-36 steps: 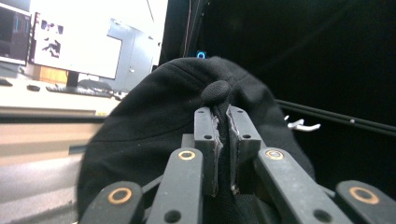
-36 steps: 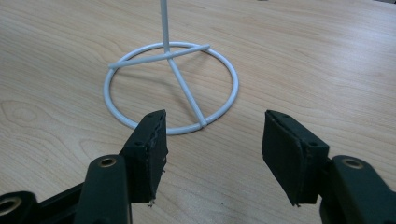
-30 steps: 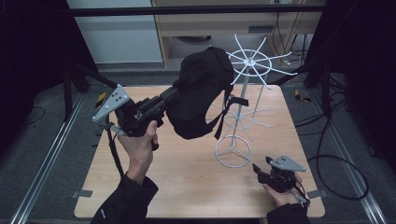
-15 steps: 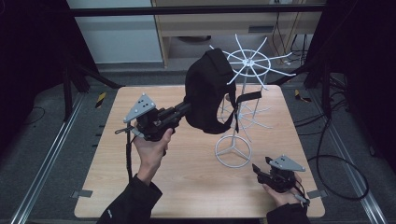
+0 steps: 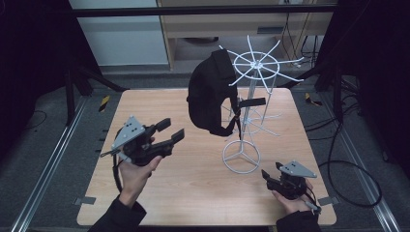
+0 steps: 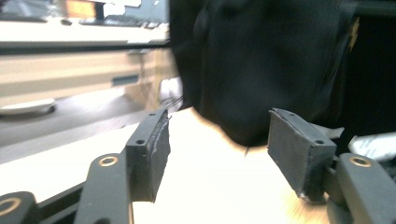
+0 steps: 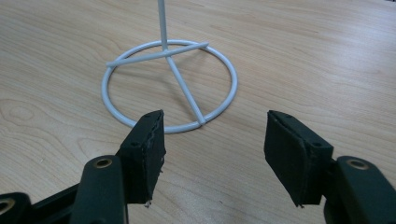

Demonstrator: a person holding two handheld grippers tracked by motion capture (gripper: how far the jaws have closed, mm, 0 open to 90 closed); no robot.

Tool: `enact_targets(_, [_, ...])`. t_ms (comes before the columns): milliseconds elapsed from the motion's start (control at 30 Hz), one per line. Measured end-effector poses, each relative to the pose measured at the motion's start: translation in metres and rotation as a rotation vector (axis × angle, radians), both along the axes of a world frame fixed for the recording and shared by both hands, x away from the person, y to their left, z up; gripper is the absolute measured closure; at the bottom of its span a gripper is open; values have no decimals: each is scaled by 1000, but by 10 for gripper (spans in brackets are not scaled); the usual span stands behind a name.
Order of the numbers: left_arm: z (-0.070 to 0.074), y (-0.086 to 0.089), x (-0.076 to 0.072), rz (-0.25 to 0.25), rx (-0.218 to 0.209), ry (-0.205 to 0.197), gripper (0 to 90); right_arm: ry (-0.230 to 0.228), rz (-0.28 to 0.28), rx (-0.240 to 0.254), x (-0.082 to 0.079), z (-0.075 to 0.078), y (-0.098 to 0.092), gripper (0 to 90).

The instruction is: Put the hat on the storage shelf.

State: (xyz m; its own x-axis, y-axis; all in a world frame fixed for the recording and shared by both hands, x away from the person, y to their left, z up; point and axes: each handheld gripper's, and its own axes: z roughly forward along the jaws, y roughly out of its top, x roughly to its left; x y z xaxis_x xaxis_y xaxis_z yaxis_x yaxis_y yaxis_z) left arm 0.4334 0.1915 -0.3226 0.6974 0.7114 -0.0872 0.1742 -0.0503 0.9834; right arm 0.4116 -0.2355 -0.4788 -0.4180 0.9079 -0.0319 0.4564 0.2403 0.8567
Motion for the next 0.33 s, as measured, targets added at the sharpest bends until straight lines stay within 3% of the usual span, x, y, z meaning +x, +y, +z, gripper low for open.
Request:
enact_targets(133, [-30, 28, -5, 66, 50, 59, 342, 5, -7, 4, 1, -1, 0, 359])
enact_targets(300, [-73, 57, -1, 153, 85, 176, 329, 6, -15, 8, 1, -1, -1, 327])
enact_targets(333, [-73, 57, -1, 153, 85, 176, 329, 6, -15, 8, 1, -1, -1, 327])
